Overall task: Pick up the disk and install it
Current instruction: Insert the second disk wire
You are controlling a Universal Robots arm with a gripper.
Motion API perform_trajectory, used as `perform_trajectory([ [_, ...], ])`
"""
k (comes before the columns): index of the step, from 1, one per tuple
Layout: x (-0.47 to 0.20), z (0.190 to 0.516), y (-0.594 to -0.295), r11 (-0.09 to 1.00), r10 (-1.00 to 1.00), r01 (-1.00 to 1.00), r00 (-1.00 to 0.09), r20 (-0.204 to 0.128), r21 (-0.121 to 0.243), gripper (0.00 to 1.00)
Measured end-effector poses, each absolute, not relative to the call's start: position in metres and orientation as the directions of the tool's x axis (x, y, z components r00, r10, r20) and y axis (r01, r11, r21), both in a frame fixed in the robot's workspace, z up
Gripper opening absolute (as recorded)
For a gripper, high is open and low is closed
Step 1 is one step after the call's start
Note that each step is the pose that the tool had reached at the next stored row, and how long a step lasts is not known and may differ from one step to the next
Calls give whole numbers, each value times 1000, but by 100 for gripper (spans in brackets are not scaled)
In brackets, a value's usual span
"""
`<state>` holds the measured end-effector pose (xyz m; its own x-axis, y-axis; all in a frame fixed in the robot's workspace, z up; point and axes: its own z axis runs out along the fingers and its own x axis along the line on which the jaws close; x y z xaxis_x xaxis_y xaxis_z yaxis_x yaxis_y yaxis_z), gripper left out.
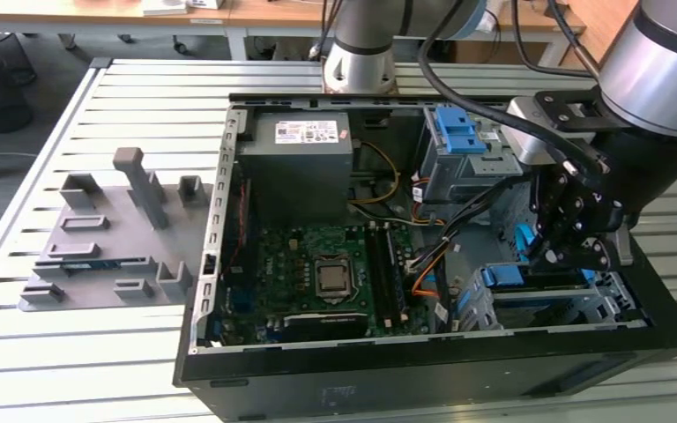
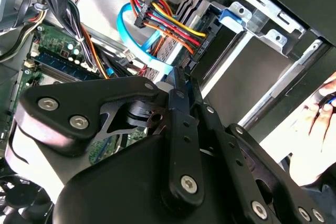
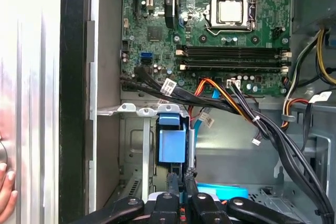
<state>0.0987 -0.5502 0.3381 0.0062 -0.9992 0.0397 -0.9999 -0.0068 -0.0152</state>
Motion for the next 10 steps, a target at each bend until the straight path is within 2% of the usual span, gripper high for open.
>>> perform_trajectory([
  [10, 103, 335, -550, -7, -999, -1000, 6, 39, -9, 16],
])
